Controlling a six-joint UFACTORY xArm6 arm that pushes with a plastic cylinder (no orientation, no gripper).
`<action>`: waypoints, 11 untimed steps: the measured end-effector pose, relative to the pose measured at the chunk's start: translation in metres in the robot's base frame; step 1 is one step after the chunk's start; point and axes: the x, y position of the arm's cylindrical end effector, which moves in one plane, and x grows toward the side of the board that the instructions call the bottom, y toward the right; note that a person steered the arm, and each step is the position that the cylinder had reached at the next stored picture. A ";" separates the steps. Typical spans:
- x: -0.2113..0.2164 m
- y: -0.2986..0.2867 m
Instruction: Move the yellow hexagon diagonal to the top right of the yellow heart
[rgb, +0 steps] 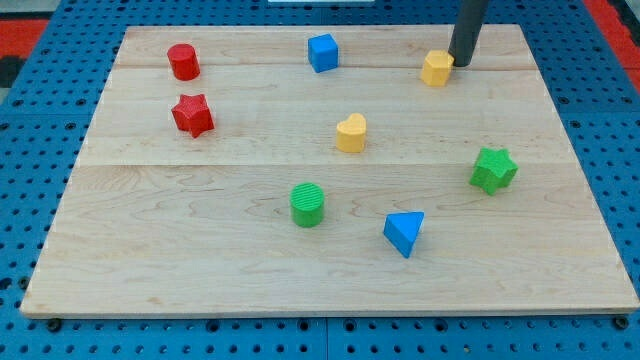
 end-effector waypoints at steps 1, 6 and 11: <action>0.030 -0.044; 0.018 -0.053; 0.054 -0.134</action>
